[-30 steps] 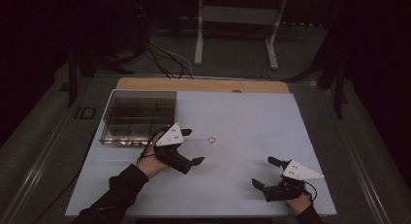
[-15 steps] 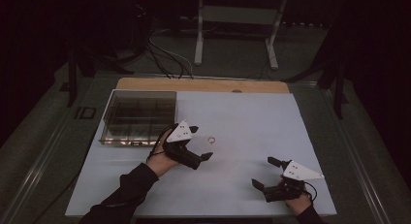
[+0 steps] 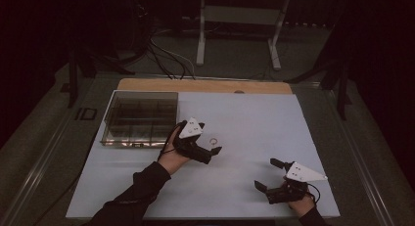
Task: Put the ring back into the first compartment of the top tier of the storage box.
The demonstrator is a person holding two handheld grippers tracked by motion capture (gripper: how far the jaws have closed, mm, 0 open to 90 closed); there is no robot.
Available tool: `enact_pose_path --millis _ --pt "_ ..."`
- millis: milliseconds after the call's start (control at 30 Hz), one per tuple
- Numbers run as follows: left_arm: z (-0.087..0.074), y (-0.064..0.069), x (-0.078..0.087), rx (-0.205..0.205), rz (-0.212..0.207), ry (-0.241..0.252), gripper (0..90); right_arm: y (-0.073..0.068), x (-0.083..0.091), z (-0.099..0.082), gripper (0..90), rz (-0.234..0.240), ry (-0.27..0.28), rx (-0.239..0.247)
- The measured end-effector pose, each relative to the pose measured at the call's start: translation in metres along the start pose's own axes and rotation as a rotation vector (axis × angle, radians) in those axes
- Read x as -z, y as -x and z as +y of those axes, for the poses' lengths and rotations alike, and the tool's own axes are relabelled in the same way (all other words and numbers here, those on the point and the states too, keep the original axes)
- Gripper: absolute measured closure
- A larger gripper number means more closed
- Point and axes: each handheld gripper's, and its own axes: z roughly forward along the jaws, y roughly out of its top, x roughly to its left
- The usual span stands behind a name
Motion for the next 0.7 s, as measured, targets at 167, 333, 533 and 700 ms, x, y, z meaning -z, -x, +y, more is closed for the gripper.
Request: enact_pose_path --millis 167,333,533,700 --pt "0.000 0.000 -0.010 0.002 0.048 -0.020 1.0 0.000 0.000 0.000 0.0 0.002 0.001 -0.001" --pt "-0.001 -0.003 -0.018 0.033 0.117 -0.043 1.0 0.000 0.001 0.000 0.0 -0.002 0.005 -0.001" --pt "-0.005 -0.010 -0.025 0.099 0.151 -0.058 1.0 0.000 0.002 0.000 0.0 -0.002 0.006 -0.002" --pt "-0.008 -0.011 -0.033 0.131 0.176 -0.090 1.0 0.000 0.001 0.000 0.0 0.000 0.004 0.003"
